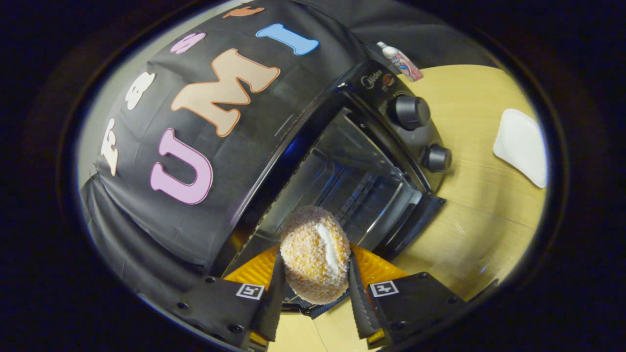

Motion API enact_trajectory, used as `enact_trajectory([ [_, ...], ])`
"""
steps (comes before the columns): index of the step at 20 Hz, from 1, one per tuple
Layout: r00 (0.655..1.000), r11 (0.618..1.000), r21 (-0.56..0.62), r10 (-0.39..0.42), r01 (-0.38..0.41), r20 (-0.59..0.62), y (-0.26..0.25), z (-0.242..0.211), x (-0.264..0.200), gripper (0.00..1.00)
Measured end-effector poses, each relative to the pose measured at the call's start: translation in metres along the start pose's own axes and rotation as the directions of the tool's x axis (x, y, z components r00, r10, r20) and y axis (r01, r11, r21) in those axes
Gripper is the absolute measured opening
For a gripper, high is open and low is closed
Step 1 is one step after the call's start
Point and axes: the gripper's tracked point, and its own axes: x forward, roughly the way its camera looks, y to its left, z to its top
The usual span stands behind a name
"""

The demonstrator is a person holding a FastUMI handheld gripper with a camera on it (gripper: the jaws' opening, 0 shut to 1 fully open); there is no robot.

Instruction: Open the toaster oven, put the food inside, and close the toaster oven door.

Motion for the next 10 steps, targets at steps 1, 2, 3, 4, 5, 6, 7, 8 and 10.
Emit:
enact_trajectory([
  [1,1.0,1.0,-0.003,0.011,-0.011,0.004,0.001,0.001,0.005,0.64],
  [2,1.0,1.0,-0.006,0.018,-0.018,0.011,0.003,0.001,0.008,0.64],
  [3,1.0,1.0,-0.009,0.023,-0.022,0.015,0.003,0.003,0.012,0.64],
  [4,1.0,1.0,-0.014,0.025,-0.025,0.015,0.003,0.002,0.017,0.65],
  [5,0.999,0.999,-0.026,0.025,-0.025,0.019,0.004,0.002,0.018,0.65],
  [6,1.0,0.999,-0.038,0.017,-0.016,0.023,0.001,0.003,0.019,0.66],
  [7,0.999,0.999,-0.037,0.028,-0.027,0.025,0.005,0.004,0.017,0.68],
  [8,1.0,0.999,-0.044,0.006,-0.005,0.026,0.0,0.005,0.019,0.71],
  [10,1.0,0.998,-0.06,-0.003,0.005,0.029,-0.003,0.006,0.016,0.77],
])
